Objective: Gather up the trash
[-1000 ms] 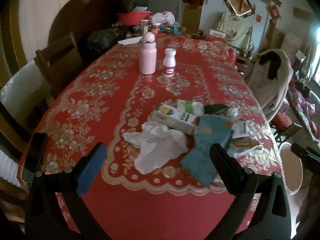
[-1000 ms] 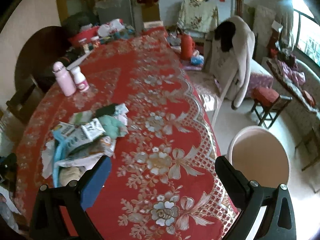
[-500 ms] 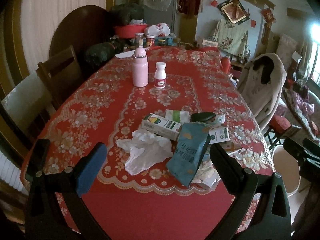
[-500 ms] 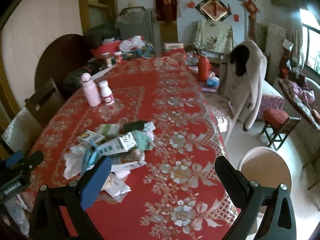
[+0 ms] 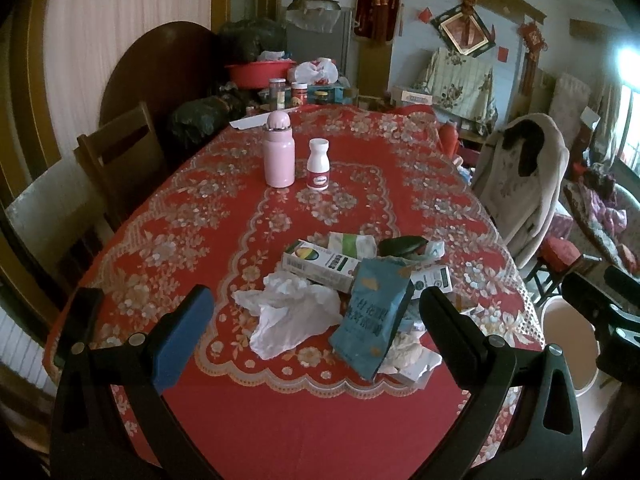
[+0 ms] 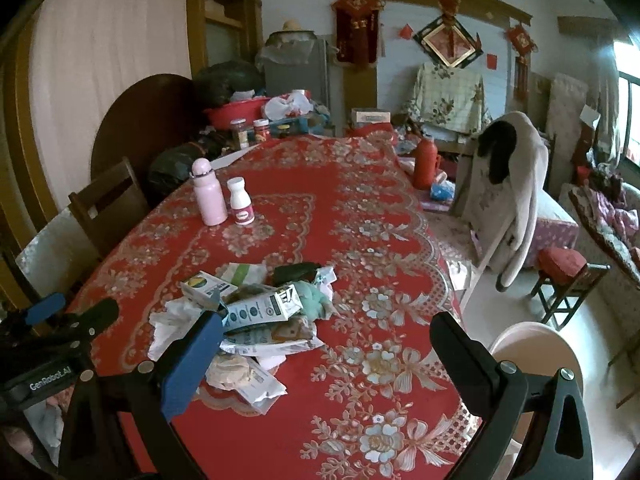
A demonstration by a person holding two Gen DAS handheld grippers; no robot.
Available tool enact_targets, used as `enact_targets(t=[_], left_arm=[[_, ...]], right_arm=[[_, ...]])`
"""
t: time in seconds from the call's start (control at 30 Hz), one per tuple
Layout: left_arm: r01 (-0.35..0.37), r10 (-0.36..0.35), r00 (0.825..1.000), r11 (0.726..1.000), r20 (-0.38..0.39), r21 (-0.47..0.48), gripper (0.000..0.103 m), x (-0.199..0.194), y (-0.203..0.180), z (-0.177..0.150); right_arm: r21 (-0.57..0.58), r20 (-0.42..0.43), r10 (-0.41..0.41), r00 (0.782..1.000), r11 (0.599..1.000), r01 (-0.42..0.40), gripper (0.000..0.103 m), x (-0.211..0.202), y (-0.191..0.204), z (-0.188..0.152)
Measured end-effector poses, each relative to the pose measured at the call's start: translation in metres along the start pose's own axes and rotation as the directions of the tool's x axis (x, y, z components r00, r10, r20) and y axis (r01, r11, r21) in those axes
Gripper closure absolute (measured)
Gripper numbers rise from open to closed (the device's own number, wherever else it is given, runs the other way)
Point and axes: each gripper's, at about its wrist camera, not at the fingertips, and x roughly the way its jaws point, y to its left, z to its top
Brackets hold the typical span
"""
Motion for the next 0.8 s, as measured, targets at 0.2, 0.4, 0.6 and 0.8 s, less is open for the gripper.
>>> enact_targets(t=[0.2,0.4,0.6,0.8], left_arm=[[0.011,-0.011,1.0,1.0,0.008,-0.005,0.001,-0.0014,0.0009,0.0031],[0.012,-0.012,1.0,1.0,0.013,-0.004,0.001,-0.0024,0.001,0.0037],[0.014,-0.014,1.0,1.0,0.011,-0.006,0.001,-0.0028,-0.0001,0.0041],[0.013,-0.013,1.0,1.0,0.011,-0.006,0.001,-0.0028,-0.0001,0.0044]], right_arm=[[0.003,0.01,0.004,1.0,1.0,-0.005,0.0,-0.0033,0.0012,0.0032],[0.001,0.011,0.006,1.0,1.0,-0.006,0.0,-0.0039,0.0014,0.0035],[0.004,0.012,0.004,1.0,1.0,-0.004,0.0,-0.0033,0.002,0.0046],[0.004,0.007,0.004,1.0,1.0,-0.004,0.0,-0.0029,0.0021,0.0051]])
